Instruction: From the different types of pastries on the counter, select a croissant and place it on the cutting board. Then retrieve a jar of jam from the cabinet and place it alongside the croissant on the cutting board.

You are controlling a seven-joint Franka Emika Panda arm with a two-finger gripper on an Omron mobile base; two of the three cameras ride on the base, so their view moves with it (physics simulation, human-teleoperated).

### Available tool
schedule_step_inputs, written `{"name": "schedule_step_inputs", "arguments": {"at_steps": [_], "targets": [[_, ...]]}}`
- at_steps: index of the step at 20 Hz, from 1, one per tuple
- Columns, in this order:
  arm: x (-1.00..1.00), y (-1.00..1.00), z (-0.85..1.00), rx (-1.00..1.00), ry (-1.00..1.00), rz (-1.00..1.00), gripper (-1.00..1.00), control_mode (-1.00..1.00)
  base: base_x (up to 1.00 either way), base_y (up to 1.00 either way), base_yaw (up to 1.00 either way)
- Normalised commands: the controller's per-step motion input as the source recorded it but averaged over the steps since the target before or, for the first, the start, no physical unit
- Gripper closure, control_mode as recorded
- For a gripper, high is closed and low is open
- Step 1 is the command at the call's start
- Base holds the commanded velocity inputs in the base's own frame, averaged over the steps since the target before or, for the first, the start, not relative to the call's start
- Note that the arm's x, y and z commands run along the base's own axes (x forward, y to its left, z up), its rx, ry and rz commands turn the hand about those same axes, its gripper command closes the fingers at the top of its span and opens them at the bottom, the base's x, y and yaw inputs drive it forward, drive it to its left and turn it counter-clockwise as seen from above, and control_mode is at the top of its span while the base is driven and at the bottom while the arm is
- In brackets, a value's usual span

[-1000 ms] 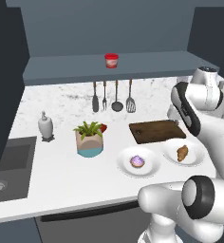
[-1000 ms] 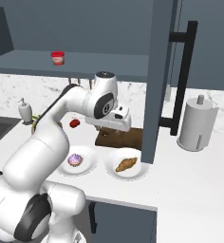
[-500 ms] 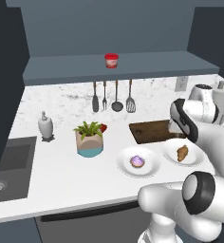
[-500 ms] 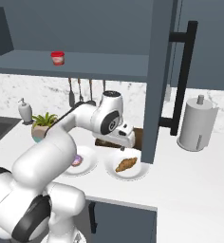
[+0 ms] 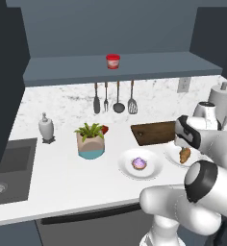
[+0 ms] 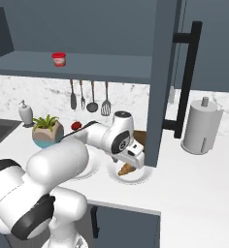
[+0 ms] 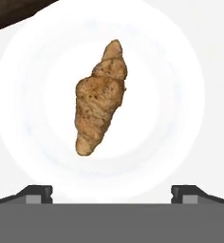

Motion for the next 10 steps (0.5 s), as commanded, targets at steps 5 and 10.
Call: {"name": "schedule_step_inputs", "arguments": {"at_steps": [5,10], "targets": [[0.09,-0.04,-0.07,0.00,0.00,-0.12,-1.00,-1.00,0.00,0.00,0.00],[0.11,0.00,-0.04,0.00,0.00,-0.13,-1.00,-1.00,0.00,0.00,0.00]]}}
